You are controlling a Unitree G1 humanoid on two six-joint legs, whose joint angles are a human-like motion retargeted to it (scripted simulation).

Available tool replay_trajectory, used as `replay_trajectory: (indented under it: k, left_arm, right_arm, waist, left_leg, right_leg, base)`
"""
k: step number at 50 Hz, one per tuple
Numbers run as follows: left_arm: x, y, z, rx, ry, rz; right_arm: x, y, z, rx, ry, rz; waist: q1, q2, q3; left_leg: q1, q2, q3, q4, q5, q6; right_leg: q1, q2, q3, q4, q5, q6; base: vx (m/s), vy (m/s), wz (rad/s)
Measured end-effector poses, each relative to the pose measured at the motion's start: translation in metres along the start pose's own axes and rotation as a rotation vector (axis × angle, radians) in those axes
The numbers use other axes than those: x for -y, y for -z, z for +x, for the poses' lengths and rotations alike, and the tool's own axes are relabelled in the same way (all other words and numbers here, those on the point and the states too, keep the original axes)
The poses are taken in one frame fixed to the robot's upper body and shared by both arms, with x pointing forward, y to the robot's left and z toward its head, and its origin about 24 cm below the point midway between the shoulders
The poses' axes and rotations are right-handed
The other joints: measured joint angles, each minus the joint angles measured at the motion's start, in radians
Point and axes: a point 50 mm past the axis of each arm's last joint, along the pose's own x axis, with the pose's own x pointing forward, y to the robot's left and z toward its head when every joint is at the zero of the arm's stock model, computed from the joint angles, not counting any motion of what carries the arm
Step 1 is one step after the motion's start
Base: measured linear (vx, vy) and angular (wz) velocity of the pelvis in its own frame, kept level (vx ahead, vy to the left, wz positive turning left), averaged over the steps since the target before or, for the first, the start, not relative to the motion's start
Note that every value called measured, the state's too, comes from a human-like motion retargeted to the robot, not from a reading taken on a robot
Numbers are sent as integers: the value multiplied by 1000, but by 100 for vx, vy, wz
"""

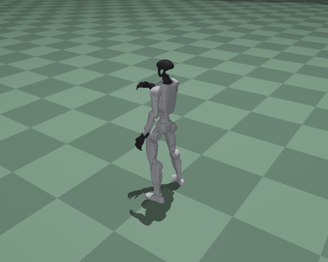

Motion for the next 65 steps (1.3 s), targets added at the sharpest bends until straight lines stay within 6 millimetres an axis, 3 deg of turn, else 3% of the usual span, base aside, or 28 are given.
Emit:
replay_trajectory:
  k: [10, 20, 22, 25, 28, 32, 35, 38, 43, 47, 54, 65]
  left_arm:
    - [-1, 0, -3, 29, 12, 17]
    - [-4, 3, -4, 28, 31, 27]
    - [-10, 3, -4, 41, 20, 26]
    - [-22, -10, -4, 117, 18, 50]
    - [-50, -38, -12, 288, -29, 141]
    - [-105, -96, -48, 628, -188, 323]
    - [-147, -141, -97, 896, -381, 444]
    - [-185, -175, -152, 1113, -588, 531]
    - [-227, -208, -232, 1316, -869, 675]
    - [-243, -222, -273, 1382, -981, 782]
    - [-252, -238, -307, 1436, -1051, 870]
    - [-251, -243, -309, 1465, -980, 864]
  right_arm:
    - [20, 15, -12, -107, 118, -222]
    - [23, 25, -21, -163, 164, -228]
    - [23, 25, -27, -167, 173, -208]
    - [22, 32, -43, -233, 176, -178]
    - [29, 37, -71, -329, 192, -205]
    - [46, 36, -117, -499, 214, -397]
    - [63, 24, -151, -632, 215, -625]
    - [82, 3, -175, -725, 210, -833]
    - [114, -40, -191, -786, 223, -1052]
    - [133, -73, -189, -790, 242, -1172]
    - [154, -103, -186, -782, 305, -1322]
    - [153, -99, -179, -754, 295, -1287]
  waist:
    - [-2, 5, 13]
    - [9, 4, 1]
    - [12, -4, -12]
    - [22, -6, -5]
    - [40, -14, 5]
    - [69, -24, 16]
    - [86, -31, 21]
    - [85, -36, 8]
    - [56, -34, -2]
    - [29, -25, -17]
    - [3, -8, -35]
    - [-42, 6, -37]
  left_leg:
    - [5, -2, -6, -14, 9, -2]
    - [-8, -5, -22, -51, 32, -3]
    - [-43, -4, -16, -8, 12, 23]
    - [-22, -9, -39, -59, 38, 1]
    - [-21, -11, -52, -61, 39, 4]
    - [-20, -15, -65, -58, 38, 6]
    - [-16, -17, -70, -56, 38, 7]
    - [-23, -18, -74, -51, 40, 7]
    - [-22, -15, -78, -48, 43, 0]
    - [-29, -6, -73, -42, 44, -9]
    - [-48, 7, -41, 2, 21, 4]
    - [-7, 19, -12, -27, 30, -17]
  right_leg:
    - [5, -2, -11, -4, 6, 2]
    - [-6, -2, -35, -19, 20, 8]
    - [-44, -15, -45, 37, -2, -11]
    - [-5, -4, -59, -30, 25, 14]
    - [11, -5, -76, -45, 30, 22]
    - [33, -6, -94, -64, 35, 34]
    - [46, -7, -103, -71, 37, 44]
    - [45, -8, -109, -71, 37, 49]
    - [50, -7, -118, -67, 38, 56]
    - [44, 2, -118, -67, 40, 58]
    - [8, 1, -98, -17, 20, 43]
    - [37, 26, -61, -70, 33, 58]
  base:
    - [0, 0, 0]
    - [0, 0, 0]
    - [2, 0, 9]
    - [6, 0, 22]
    - [7, 0, 22]
    - [8, -1, 17]
    - [8, -1, 11]
    - [7, -2, 8]
    - [6, -2, 6]
    - [0, 0, 0]
    - [1, -1, -8]
    - [1, -2, -11]
